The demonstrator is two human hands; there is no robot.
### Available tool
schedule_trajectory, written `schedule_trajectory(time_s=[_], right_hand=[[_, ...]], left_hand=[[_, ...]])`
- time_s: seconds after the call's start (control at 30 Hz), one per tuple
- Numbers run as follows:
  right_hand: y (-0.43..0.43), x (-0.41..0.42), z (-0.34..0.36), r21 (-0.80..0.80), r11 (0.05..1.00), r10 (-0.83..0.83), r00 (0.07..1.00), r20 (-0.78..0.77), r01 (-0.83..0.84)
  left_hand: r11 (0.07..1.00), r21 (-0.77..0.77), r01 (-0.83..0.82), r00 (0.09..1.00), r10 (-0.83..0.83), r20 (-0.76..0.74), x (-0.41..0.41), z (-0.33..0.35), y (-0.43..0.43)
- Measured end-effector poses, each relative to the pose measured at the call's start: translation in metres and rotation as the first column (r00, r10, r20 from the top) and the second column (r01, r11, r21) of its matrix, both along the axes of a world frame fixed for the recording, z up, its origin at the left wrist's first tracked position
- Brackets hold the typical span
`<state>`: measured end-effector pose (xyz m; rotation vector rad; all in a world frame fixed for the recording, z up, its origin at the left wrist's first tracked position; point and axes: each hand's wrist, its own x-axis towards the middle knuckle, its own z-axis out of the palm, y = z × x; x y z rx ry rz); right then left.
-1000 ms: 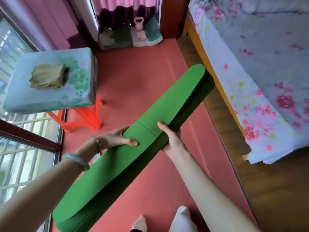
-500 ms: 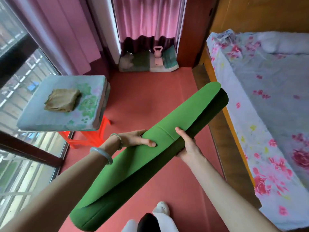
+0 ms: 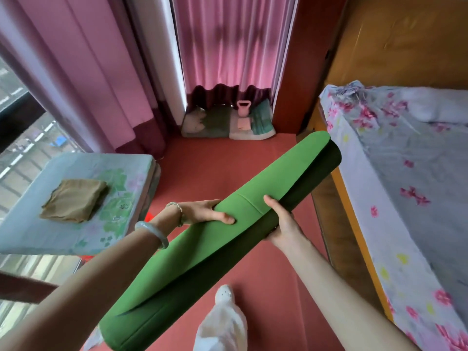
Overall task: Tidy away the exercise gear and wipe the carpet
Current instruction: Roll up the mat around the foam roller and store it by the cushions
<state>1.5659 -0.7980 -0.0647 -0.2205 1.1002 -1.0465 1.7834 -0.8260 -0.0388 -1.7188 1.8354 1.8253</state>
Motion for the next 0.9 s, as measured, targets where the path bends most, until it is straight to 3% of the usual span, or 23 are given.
schedule_trajectory(time_s=[0.47,0.9], right_hand=[[-0.297,0.025,0.01,0.003,0.998,0.064,0.998,0.01,-0.064],[-0.589,0.026,-0.005,0.037,0.97,0.24,0.971,-0.011,-0.239]], left_hand=[[0.996,0.058,-0.062,0.998,0.062,-0.006,0.027,0.019,-0.281],[0.986,0.034,-0.166,0.986,0.166,0.001,0.026,0.012,-0.551]])
